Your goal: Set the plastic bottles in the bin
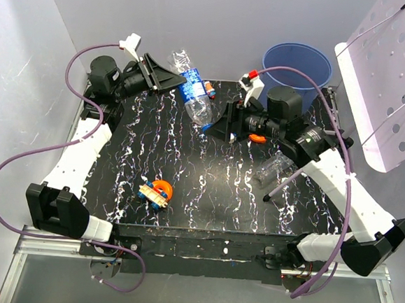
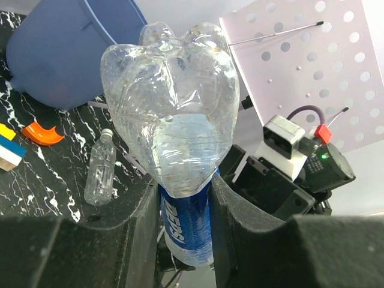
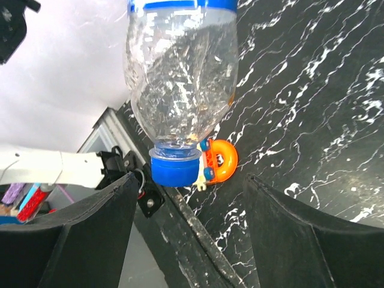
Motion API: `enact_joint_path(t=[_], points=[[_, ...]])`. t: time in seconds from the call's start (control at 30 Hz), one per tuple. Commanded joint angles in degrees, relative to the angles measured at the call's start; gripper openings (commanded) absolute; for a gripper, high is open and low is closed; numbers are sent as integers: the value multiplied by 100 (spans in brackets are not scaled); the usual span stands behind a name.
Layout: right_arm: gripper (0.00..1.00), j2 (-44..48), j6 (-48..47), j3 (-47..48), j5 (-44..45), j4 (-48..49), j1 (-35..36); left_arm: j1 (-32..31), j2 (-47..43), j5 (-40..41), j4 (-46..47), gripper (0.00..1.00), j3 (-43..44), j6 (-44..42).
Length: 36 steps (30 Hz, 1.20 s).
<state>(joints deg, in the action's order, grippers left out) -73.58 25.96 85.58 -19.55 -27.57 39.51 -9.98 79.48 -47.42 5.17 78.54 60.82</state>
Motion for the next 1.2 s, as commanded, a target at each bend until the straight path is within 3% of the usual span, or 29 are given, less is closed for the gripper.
enact_joint_path(t=[0.0, 0.1, 0.37, 0.43, 0.47, 0.5, 0.53, 0.6, 0.67, 0.8, 0.97, 1.17], points=[[77, -42, 243, -261, -559, 849, 48, -39, -170, -101, 142, 0, -50, 158], [76, -174, 348, -253, -655, 955, 57, -31, -188, -83, 204, 0, -76, 211], [60, -481, 525, -121, -814, 1254, 66, -39, -152, -118, 309, 0, -128, 203], [37, -534, 533, -77, -796, 1272, 57, -39, -135, -127, 309, 0, -155, 194], [12, -552, 542, -59, -752, 1263, 66, -39, -135, -136, 301, 0, -172, 159], [2, -561, 560, -42, -717, 1254, 75, -39, -117, -136, 240, 0, -164, 106], [1, -561, 560, -41, -638, 1220, 75, -39, -126, -101, 108, 7, -155, 28], [1, -543, 569, -15, -393, 1114, 75, -31, -135, 4, -120, 59, -155, -166], [1, -526, 560, 64, 46, 878, 66, -39, -117, 145, -410, 98, -138, -377], [1, -569, 507, 589, 1442, 192, -83, -39, 32, 364, -1218, 98, -146, -904], [1, -771, 253, 1284, 2481, -344, -574, -13, -29, 593, -1711, 98, -401, -1290], [1, -1868, -46, 3050, 3290, -1618, -1374, -13, -38, 795, -2538, 98, -471, -1801]])
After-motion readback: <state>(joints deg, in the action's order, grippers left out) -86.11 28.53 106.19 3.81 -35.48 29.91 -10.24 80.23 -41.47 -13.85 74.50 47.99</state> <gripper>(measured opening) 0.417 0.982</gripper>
